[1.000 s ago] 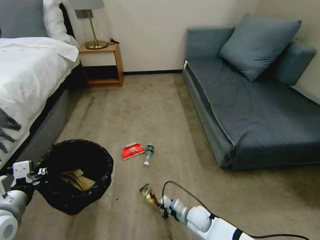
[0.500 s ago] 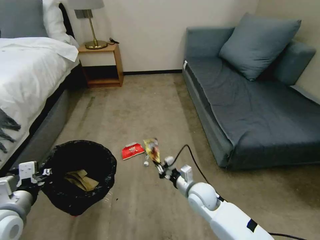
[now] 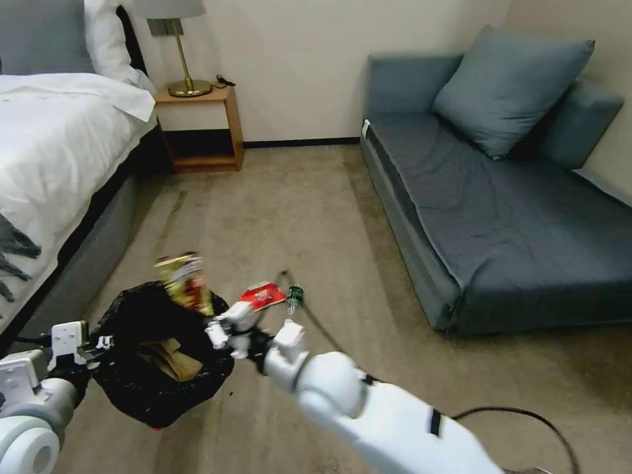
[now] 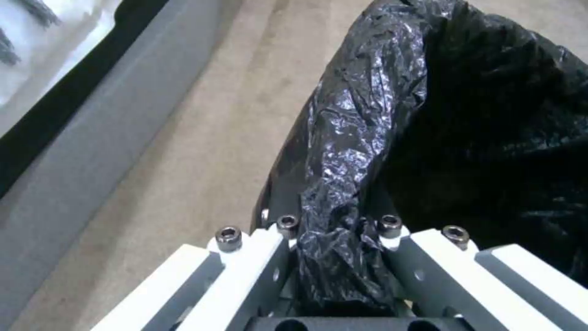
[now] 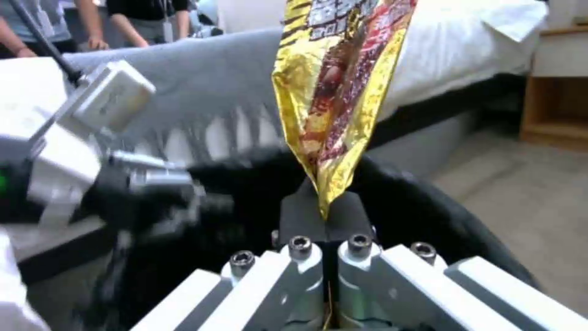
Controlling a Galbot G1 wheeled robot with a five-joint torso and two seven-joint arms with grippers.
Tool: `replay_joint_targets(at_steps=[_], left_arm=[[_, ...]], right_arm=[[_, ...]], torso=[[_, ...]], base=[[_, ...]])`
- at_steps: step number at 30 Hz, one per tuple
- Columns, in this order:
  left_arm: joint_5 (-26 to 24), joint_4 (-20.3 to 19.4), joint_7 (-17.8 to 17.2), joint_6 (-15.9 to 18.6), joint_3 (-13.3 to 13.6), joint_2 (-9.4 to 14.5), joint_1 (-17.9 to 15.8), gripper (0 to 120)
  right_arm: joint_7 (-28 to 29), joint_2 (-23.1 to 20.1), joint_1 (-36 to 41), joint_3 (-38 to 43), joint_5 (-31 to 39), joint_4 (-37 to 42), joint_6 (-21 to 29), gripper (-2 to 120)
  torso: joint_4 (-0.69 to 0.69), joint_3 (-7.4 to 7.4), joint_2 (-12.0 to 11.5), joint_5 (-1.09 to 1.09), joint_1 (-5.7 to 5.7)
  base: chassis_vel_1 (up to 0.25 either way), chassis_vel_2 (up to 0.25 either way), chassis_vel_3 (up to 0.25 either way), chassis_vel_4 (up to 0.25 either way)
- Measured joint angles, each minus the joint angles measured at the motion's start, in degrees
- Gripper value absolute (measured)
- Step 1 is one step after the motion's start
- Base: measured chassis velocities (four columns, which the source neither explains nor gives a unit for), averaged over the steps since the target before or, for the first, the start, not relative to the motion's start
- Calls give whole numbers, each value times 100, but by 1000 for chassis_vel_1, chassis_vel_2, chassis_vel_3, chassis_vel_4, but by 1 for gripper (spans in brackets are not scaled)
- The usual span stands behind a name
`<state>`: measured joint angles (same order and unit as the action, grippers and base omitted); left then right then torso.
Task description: Pick up the trash bin, then pick up the garbage on the floor and place it into the trash bin.
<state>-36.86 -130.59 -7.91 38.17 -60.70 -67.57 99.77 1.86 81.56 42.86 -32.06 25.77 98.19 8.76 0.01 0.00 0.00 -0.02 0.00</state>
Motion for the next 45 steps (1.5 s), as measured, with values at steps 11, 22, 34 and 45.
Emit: replay_joint_targets(at_steps=[11,22,34,45], left_arm=[[-11,-188,11,-1,11,-51,63,7],[-12,-196,-1,-2,98,-37,58,7],[-60,-185,3,-9,-2,-20,62,7],[-234,11,0,-41,-160,-12,-19,7]], right_arm=[[136,410,-87,-39,-34,-432,244,17],[46,254,34,47,-71,-316,313,59],[70,83,124,208,-48,-160,287,98],[228,-807,918,1410,-934,565,-355,100]], torso=[[-2,0,0,1,0],[-2,0,0,2,0],[-2,0,0,2,0],[-2,0,0,4,0]], base=[[0,0,0,0],[0,0,0,0],[0,0,0,0],[0,0,0,0]])
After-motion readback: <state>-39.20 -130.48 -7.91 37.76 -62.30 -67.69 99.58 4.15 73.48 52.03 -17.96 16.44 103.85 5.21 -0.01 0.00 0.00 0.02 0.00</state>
